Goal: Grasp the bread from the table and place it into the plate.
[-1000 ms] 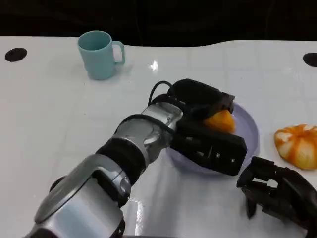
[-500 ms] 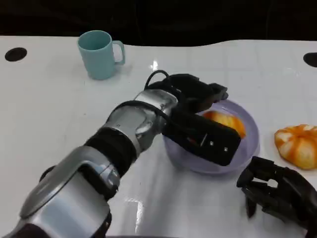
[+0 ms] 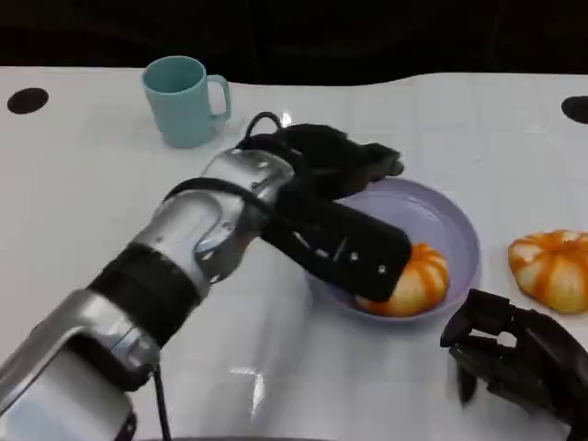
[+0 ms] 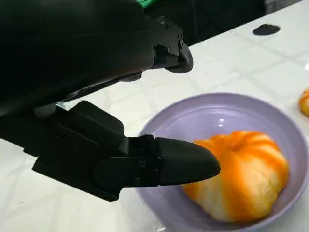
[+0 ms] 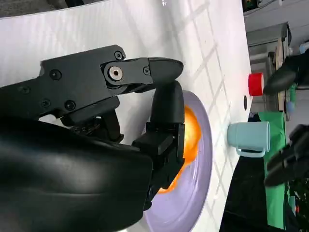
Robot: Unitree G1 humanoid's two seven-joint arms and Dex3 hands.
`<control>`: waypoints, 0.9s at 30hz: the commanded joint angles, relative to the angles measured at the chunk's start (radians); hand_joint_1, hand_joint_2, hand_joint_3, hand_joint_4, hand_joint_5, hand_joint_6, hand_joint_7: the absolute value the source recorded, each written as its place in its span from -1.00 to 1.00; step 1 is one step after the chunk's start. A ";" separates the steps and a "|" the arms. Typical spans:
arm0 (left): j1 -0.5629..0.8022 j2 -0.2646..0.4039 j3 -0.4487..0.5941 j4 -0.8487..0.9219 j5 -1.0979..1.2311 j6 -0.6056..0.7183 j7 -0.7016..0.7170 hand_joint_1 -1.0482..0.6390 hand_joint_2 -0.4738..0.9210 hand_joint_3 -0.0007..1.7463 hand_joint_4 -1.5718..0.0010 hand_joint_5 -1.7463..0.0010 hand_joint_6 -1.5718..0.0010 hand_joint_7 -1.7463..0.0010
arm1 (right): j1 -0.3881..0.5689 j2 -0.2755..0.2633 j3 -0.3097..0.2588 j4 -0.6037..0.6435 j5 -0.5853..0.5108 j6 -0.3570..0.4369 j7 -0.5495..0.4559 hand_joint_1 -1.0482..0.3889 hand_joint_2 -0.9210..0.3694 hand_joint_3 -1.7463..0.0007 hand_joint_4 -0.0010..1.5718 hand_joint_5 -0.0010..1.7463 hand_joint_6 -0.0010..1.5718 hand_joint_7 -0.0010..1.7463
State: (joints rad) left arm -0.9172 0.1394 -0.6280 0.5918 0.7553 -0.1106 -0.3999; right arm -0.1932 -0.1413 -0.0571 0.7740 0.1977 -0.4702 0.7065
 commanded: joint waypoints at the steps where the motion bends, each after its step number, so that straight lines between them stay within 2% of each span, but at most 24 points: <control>1: 0.057 0.058 0.037 -0.105 -0.024 0.009 -0.022 -1.00 1.00 -0.36 0.99 0.60 0.98 0.56 | 0.019 -0.017 0.004 0.029 -0.012 0.014 0.007 -0.27 -1.00 0.68 -0.10 1.00 -0.18 0.66; 5: 0.144 0.102 0.078 -0.171 -0.059 -0.032 0.023 -0.94 1.00 -0.37 1.00 0.55 0.96 0.59 | 0.018 -0.016 0.002 0.030 -0.012 0.019 0.006 -0.27 -1.00 0.70 -0.11 1.00 -0.17 0.66; 11: 0.232 0.128 0.138 -0.217 -0.123 -0.083 0.059 -0.91 1.00 -0.40 0.99 0.51 0.95 0.63 | 0.025 -0.017 0.004 0.010 -0.013 0.043 -0.001 -0.29 -1.00 0.71 -0.12 1.00 -0.17 0.65; 17: 0.361 0.141 0.252 -0.224 -0.289 -0.235 0.128 -0.69 1.00 -0.57 0.78 0.49 0.70 0.82 | 0.028 -0.014 -0.002 0.002 0.004 0.056 0.019 -0.25 -1.00 0.71 -0.13 1.00 -0.17 0.62; 18: 0.378 0.135 0.268 -0.214 -0.312 -0.261 0.146 -0.68 1.00 -0.58 0.76 0.49 0.68 0.83 | 0.029 -0.015 -0.002 0.003 0.002 0.053 0.019 -0.25 -1.00 0.71 -0.13 1.00 -0.17 0.62; 23: 0.473 0.095 0.346 -0.167 -0.466 -0.395 0.184 -0.33 0.99 -0.86 0.54 0.44 0.42 0.85 | 0.042 -0.020 0.007 -0.033 -0.013 0.080 -0.005 -0.26 -1.00 0.71 -0.15 1.00 -0.17 0.61; 25: 0.500 0.084 0.369 -0.149 -0.506 -0.445 0.191 -0.25 0.99 -0.92 0.44 0.39 0.32 0.86 | 0.046 -0.021 0.010 -0.041 -0.018 0.081 -0.010 -0.25 -1.00 0.70 -0.16 1.00 -0.17 0.60; 27: 0.538 0.075 0.392 -0.156 -0.567 -0.455 0.167 -0.18 1.00 -0.92 0.43 0.32 0.26 0.88 | 0.050 -0.023 0.012 -0.045 -0.020 0.075 -0.010 -0.26 -1.00 0.70 -0.16 1.00 -0.17 0.60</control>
State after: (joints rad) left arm -0.4224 0.2170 -0.2728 0.4313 0.2557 -0.5421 -0.2254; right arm -0.1787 -0.1426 -0.0548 0.7226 0.1975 -0.4133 0.7005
